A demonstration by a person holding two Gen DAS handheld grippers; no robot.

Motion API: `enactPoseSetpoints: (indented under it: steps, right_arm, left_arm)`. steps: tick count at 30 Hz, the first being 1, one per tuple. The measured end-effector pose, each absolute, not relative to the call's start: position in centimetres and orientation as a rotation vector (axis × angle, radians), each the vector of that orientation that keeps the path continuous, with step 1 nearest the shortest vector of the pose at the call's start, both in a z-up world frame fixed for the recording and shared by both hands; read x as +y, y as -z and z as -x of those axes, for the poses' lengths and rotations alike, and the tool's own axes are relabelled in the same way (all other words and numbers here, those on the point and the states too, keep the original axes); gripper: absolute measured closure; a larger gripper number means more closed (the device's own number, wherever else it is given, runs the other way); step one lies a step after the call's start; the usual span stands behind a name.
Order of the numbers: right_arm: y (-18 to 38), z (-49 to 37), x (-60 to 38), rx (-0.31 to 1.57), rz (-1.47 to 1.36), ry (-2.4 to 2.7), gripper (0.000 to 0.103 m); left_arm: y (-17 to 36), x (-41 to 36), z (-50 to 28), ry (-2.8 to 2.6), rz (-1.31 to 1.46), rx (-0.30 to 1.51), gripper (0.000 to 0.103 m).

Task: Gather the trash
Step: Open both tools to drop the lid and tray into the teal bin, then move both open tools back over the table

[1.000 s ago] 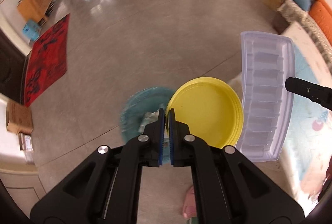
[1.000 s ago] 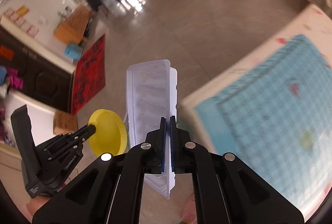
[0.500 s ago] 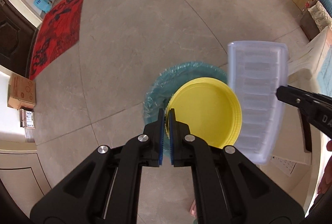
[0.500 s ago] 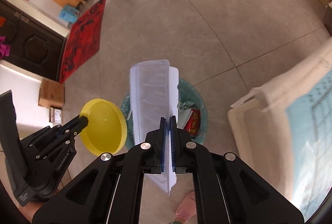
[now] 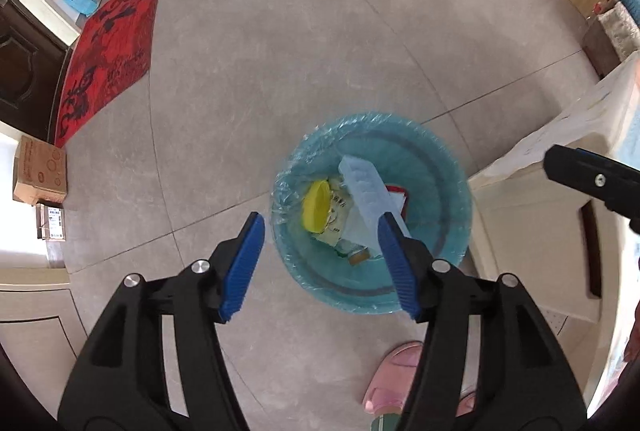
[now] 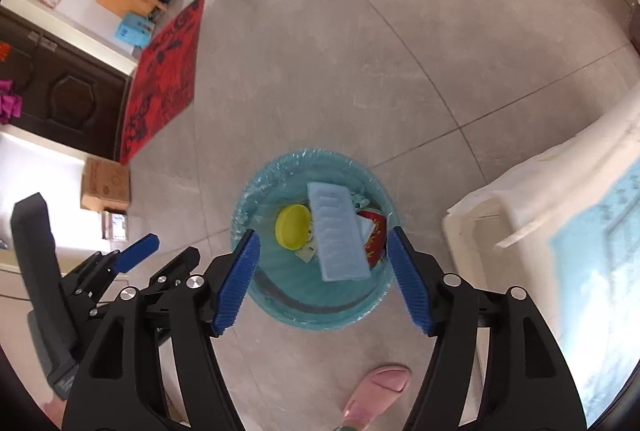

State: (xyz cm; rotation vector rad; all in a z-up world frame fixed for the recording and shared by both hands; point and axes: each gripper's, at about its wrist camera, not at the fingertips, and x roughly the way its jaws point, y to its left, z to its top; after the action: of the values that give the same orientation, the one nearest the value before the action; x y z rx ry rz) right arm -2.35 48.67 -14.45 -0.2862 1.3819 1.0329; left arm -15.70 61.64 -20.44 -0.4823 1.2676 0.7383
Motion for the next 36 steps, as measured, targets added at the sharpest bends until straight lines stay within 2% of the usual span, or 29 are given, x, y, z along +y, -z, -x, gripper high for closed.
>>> enactPoseSetpoints:
  steps: [6, 9, 12, 13, 14, 16, 20, 22, 30, 36]
  right_arm:
    - [10.4, 0.3, 43.1, 1.341, 0.166, -1.031, 0.036]
    - [7.6, -1.2, 38.2, 1.288, 0.08, -0.994, 0.029]
    - [5.8, -2.4, 33.3, 1.255, -0.002, -0.952, 0.027]
    - [5.3, -2.8, 30.8, 1.248, -0.027, -0.926, 0.027]
    - [5.0, -3.0, 29.4, 1.243, -0.039, -0.913, 0.027]
    - [4.3, -3.6, 25.3, 1.238, -0.077, -0.876, 0.026]
    - [2.5, -4.1, 16.9, 1.203, -0.132, -0.789, 0.015]
    - [1.5, -4.1, 12.3, 1.176, -0.17, -0.754, 0.015]
    - [-0.2, -1.1, -3.8, 1.123, -0.244, -0.513, 0.008]
    - [0.4, 2.7, -15.1, 1.158, -0.345, -0.278, 0.007]
  left_arm:
    - [17.0, 59.3, 14.7, -0.724, 0.474, 1.225, 0.046]
    - [14.6, 56.7, 13.2, -0.724, 0.419, 1.215, 0.04]
    - [12.3, 53.3, 10.5, -0.724, 0.342, 1.232, 0.034]
    - [11.5, 51.7, 9.4, -0.705, 0.331, 1.224, 0.025]
    - [10.5, 50.0, 8.4, -0.683, 0.314, 1.206, 0.023]
    - [9.1, 46.8, 6.4, -0.625, 0.277, 1.184, 0.021]
    - [6.7, 39.2, 2.6, -0.504, 0.222, 1.127, 0.014]
    - [6.0, 35.6, 1.1, -0.44, 0.206, 1.12, 0.012]
    - [4.6, 19.3, -2.1, -0.15, 0.11, 1.128, 0.007]
    - [5.1, 8.5, -2.6, 0.104, 0.074, 1.196, 0.007]
